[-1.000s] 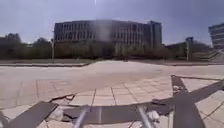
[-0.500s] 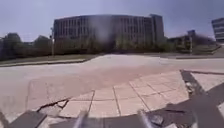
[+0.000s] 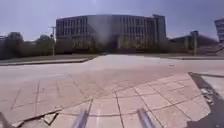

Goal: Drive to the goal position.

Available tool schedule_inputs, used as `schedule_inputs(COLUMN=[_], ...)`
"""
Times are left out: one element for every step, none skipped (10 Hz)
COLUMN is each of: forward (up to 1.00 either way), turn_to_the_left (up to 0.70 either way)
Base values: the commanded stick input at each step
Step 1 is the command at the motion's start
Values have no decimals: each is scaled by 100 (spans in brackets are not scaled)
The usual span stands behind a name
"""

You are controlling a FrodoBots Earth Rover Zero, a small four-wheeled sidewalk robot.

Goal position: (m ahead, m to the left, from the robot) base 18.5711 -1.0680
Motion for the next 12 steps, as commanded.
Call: schedule_inputs(forward=[70, 70, 70, 70, 70, 70, 70, 70, 70, 70, 70, 70], turn_to_the_left=[7, 2, 2, 2, 2, 2, 2, 2, 2, 2, 2, 2])
